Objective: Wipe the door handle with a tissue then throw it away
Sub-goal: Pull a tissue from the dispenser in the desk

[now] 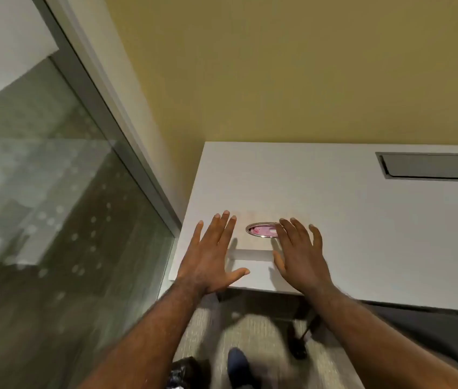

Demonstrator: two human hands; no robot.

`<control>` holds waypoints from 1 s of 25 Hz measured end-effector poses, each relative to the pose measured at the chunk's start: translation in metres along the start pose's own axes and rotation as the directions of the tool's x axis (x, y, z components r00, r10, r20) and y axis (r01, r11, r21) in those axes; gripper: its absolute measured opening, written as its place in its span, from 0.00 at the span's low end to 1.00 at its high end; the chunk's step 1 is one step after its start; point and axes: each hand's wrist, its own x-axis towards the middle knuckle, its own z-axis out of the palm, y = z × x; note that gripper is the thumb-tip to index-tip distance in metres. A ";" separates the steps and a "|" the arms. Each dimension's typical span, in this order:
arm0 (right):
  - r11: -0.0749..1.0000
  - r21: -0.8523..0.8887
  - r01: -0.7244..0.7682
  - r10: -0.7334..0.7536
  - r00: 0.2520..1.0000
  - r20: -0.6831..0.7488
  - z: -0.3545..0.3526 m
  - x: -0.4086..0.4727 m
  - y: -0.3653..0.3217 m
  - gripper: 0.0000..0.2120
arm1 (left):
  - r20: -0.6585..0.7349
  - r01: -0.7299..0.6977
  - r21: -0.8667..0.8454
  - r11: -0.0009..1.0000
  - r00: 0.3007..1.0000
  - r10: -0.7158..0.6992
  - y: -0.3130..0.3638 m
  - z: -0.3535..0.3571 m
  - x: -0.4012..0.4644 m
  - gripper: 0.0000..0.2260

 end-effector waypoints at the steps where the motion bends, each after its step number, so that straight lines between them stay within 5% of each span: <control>1: 1.000 -0.011 0.021 -0.021 1.000 0.004 0.004 0.006 0.006 0.27 | 0.006 -0.046 -0.020 0.999 0.999 0.046 0.002 0.006 0.011 0.48; 7: 0.985 -0.046 0.167 -0.164 0.984 0.066 0.027 0.038 0.031 0.18 | 0.088 -0.106 -0.070 0.992 0.990 0.112 0.014 0.049 0.068 0.50; 14: 0.943 0.045 0.329 -0.331 0.925 0.184 0.046 0.088 0.062 0.21 | 0.123 -0.047 -0.237 0.970 0.989 0.078 0.017 0.070 0.101 0.51; 19: 0.795 0.021 0.606 -0.596 0.775 0.208 0.061 0.114 0.068 0.19 | 0.140 -0.014 -0.237 0.971 0.989 0.048 0.017 0.076 0.111 0.53; 25: 0.714 0.026 0.700 -0.695 0.703 0.153 0.067 0.126 0.066 0.23 | 0.174 0.002 -0.217 0.976 0.984 0.037 0.016 0.084 0.113 0.56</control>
